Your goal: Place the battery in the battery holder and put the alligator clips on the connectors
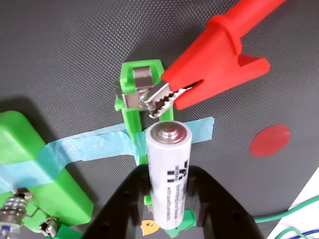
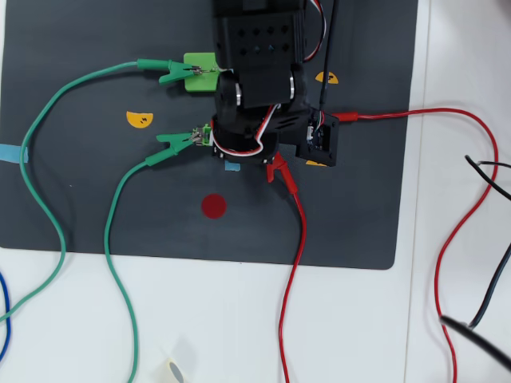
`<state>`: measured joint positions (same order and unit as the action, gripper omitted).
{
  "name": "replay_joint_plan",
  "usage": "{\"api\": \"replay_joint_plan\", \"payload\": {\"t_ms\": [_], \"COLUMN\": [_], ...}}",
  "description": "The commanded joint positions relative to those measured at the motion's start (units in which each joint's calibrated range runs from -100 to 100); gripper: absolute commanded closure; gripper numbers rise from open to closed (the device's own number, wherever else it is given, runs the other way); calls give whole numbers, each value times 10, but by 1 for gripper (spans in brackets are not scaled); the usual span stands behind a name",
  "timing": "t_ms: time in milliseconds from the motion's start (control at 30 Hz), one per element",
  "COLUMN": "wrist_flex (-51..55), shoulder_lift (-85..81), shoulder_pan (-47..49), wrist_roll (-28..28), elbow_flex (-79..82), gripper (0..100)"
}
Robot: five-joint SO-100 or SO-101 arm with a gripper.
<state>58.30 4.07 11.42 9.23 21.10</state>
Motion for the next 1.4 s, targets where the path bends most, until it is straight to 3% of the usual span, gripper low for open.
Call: {"api": "replay_joint_plan", "payload": {"t_ms": [0, 633, 1233, 1367], "wrist_flex": [-8, -8, -43, -38], "shoulder_lift": [-4, -3, 31, 31], "shoulder_pan": [-1, 29, -15, -15], "wrist_roll": [2, 1, -13, -31], "elbow_flex": [-3, 12, 11, 12], "gripper": [99, 99, 99, 94]}}
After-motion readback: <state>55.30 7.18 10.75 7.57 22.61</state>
